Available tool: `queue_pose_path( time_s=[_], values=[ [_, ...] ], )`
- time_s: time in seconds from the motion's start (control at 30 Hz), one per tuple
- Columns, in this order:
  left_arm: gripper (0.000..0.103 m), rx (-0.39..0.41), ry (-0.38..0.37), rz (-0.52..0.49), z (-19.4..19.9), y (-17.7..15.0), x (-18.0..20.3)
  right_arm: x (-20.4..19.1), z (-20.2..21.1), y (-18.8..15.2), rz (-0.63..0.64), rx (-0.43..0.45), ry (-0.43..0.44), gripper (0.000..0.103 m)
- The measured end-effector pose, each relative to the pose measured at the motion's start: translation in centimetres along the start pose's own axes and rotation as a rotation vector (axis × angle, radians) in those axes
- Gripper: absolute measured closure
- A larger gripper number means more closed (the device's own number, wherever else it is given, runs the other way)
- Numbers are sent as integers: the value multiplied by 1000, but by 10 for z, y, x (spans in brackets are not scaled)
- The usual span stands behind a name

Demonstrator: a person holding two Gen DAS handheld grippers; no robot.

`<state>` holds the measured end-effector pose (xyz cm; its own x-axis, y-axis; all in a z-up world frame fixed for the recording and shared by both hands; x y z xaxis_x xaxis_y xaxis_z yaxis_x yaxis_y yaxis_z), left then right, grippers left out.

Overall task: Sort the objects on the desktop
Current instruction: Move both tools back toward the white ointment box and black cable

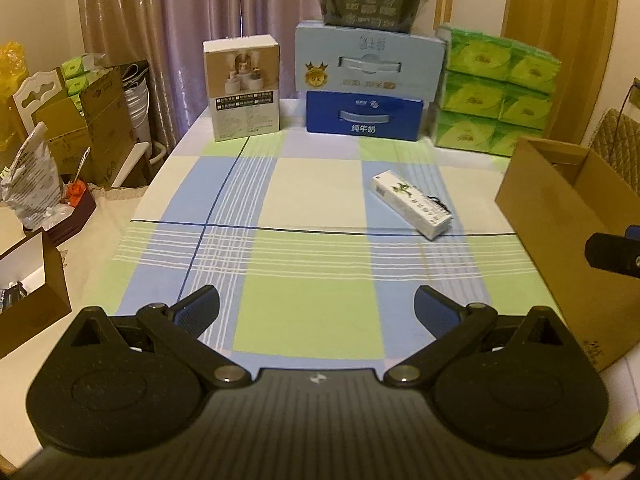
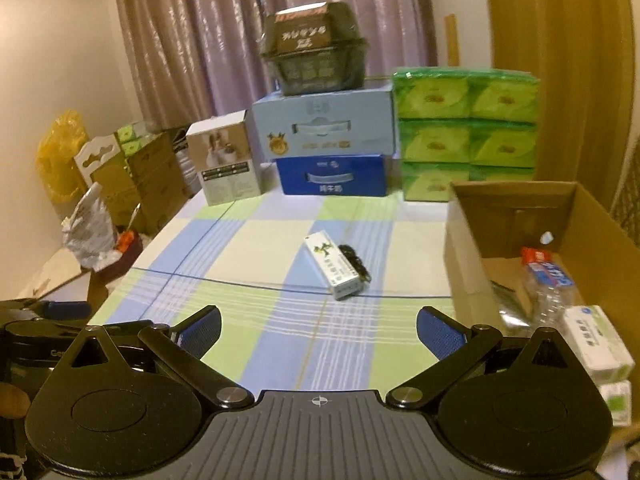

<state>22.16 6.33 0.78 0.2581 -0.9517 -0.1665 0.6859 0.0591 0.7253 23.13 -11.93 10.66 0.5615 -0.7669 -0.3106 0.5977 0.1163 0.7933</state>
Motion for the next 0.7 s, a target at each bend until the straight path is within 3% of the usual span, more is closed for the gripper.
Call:
queue_pose_path(
  time_s=[0.3, 0.7],
  values=[
    [1, -20, 25, -54, -68, 7, 4, 30, -70, -6, 25, -62, -3, 2],
    [1, 0, -12, -110, -147, 22, 32, 72, -156, -6, 95, -102, -15, 2]
  ],
)
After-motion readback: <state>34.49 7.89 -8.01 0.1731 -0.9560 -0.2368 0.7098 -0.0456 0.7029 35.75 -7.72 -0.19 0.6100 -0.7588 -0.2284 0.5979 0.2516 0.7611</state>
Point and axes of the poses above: each gripper's, at about its wrist camera, not at the fingertips, and z roughly against the way its jaws point, x to its right, y to its top, the point moved 8 cm from there along -z, roughly the way its jaws point, and after that the axes turned 15 degrees about y, right-handed, at the moved point
